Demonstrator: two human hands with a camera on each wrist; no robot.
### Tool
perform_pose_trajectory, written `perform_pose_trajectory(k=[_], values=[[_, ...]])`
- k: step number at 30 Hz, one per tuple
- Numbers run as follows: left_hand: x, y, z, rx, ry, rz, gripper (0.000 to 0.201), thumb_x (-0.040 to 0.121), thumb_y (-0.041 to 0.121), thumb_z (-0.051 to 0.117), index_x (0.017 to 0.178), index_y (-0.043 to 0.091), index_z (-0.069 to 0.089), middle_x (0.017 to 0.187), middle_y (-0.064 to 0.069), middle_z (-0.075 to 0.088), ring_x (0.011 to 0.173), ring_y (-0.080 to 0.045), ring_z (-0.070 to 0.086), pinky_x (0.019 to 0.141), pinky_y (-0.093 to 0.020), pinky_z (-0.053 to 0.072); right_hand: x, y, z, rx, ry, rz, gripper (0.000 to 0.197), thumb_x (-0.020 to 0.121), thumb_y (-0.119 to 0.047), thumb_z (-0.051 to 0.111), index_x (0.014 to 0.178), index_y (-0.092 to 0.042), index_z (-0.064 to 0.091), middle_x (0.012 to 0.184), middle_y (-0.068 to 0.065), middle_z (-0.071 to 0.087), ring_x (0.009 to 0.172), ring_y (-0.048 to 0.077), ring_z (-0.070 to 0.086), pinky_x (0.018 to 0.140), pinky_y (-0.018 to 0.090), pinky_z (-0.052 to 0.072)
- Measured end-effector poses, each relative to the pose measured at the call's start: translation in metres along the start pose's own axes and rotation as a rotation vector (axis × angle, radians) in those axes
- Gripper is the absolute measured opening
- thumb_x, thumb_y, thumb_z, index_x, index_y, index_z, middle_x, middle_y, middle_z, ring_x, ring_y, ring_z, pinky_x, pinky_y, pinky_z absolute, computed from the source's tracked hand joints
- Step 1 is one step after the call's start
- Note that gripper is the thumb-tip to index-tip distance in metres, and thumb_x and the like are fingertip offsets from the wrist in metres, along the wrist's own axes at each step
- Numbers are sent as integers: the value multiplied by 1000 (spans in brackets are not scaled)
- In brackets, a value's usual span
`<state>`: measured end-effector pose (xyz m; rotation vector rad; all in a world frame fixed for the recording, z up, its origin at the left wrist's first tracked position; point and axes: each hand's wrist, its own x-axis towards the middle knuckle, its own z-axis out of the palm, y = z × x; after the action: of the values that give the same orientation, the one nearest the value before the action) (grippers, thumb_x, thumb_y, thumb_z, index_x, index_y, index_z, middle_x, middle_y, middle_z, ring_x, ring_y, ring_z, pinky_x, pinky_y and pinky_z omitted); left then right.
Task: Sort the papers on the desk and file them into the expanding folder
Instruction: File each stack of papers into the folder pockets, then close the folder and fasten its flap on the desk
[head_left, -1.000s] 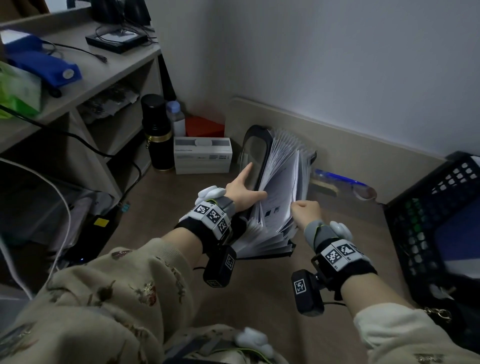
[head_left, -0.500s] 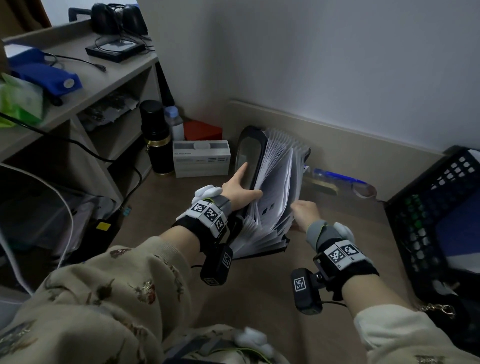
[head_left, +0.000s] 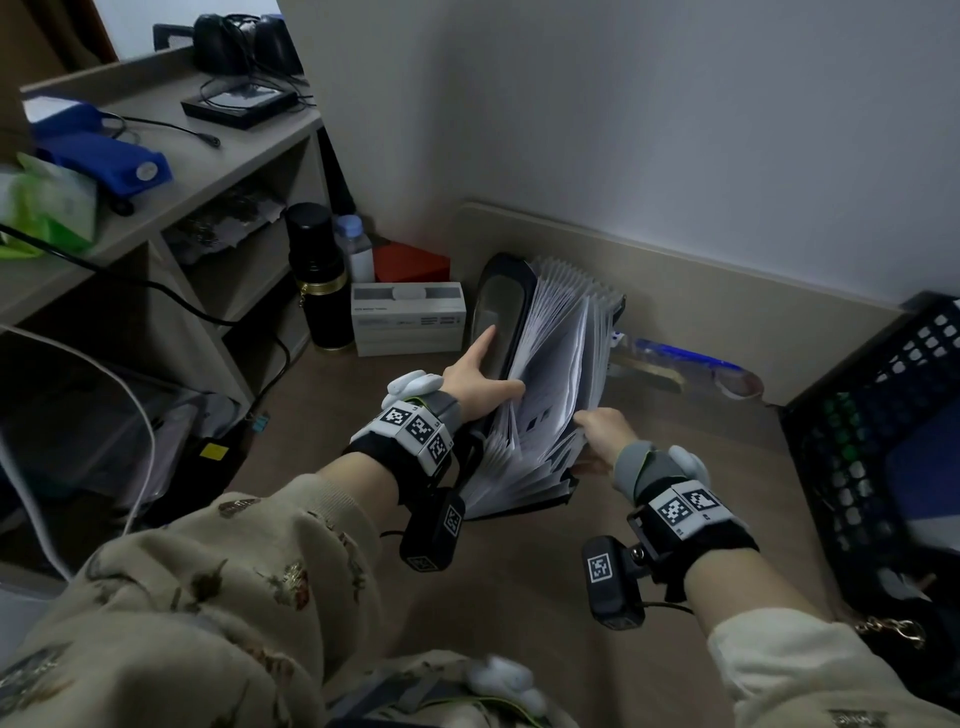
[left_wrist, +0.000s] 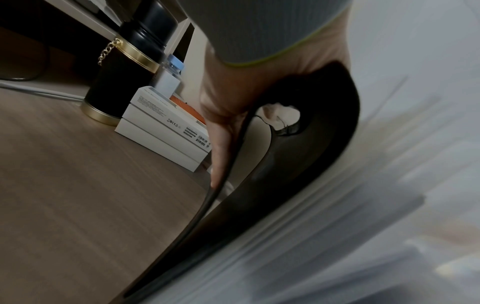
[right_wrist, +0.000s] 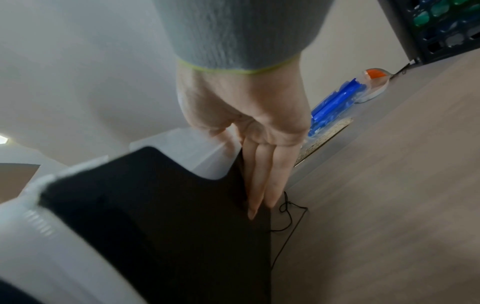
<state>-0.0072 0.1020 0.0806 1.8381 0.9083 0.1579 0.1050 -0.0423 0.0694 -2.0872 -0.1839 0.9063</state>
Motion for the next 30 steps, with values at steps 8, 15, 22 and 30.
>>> perform_pose_trajectory(k=[8, 15, 22, 30], values=[[-2, 1, 0, -2, -12, -6, 93, 70, 35, 70, 148, 50, 20, 142, 1, 50, 120, -20, 54, 104, -32, 43, -6, -6, -4, -108, -1, 8, 32, 95, -3, 40, 66, -16, 41, 71, 2, 47, 59, 13, 49, 50, 24, 45], [-10, 4, -4, 42, -57, -4, 100, 61, 43, 70, 147, 50, 20, 144, 4, 48, 122, -19, 52, 104, -32, 43, -17, -12, -6, -190, 77, -27, 16, 92, 1, 40, 80, -1, 50, 74, 9, 48, 66, 21, 49, 66, 30, 42], [-25, -22, 1, 139, -205, -107, 105, 73, 46, 79, 154, 37, 13, 156, 2, 30, 142, -20, 32, 113, -30, 28, -43, -21, -26, -589, 161, -86, 23, 85, -9, 45, 64, -11, 37, 70, 7, 43, 72, 26, 47, 69, 30, 35], [-44, -36, 36, 225, -289, -149, 109, 70, 54, 79, 154, 36, 11, 155, 0, 33, 140, -22, 35, 112, -33, 31, -63, 3, -31, -765, 169, -47, 19, 85, -11, 44, 67, -9, 43, 71, 8, 50, 74, 29, 53, 67, 31, 43]])
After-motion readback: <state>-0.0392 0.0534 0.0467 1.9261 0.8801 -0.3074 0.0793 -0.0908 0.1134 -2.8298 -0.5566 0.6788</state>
